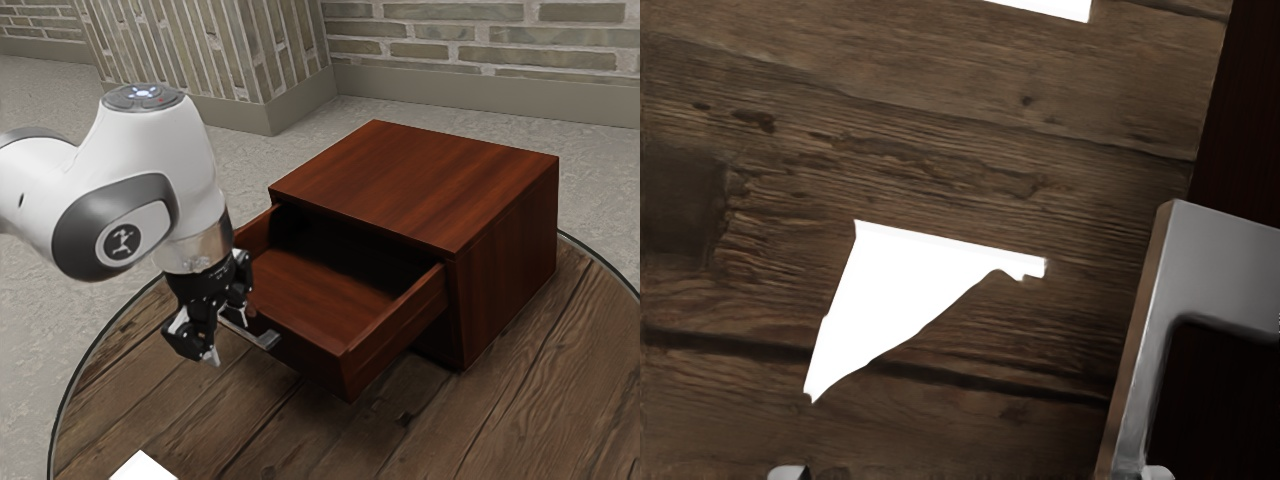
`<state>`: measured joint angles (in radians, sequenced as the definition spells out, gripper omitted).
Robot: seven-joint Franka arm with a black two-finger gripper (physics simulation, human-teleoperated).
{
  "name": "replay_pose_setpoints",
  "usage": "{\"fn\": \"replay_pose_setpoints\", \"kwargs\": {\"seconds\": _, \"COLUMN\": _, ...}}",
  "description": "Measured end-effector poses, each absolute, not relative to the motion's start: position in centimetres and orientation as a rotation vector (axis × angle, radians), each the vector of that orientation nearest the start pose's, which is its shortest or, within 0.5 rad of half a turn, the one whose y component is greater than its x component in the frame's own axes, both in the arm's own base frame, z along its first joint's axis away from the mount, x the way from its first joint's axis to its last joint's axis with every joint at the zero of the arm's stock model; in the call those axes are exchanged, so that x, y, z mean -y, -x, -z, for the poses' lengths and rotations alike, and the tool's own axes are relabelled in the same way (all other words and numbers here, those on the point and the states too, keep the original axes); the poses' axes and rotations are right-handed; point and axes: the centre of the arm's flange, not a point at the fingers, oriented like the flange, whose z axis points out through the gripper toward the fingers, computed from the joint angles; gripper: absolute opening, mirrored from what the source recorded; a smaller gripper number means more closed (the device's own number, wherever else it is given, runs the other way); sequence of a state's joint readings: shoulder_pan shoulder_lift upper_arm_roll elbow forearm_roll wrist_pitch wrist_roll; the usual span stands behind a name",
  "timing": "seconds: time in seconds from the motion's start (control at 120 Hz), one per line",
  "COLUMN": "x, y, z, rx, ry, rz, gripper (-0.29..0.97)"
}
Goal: Pull the drawer handle with one arm to open the drawer
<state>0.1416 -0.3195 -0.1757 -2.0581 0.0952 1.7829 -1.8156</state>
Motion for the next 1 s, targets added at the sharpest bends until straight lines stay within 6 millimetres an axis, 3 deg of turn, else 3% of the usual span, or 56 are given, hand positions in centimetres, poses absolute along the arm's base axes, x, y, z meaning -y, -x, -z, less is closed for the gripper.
{"fn": "replay_pose_setpoints", "kwargs": {"seconds": 0.508, "x": 1.6, "y": -45.9, "z": -57.9, "rx": -2.476, "ry": -1.998, "rz": -0.099, "gripper": 0.37}}
{"fn": "replay_pose_setpoints", "kwargs": {"seconds": 0.733, "x": 1.8, "y": -45.8, "z": -58.4, "rx": -2.462, "ry": -2.014, "rz": -0.094, "gripper": 0.44}}
{"fn": "replay_pose_setpoints", "kwargs": {"seconds": 1.0, "x": 2.8, "y": -46.3, "z": -60.8, "rx": -2.407, "ry": -2.019, "rz": -0.124, "gripper": 0.51}}
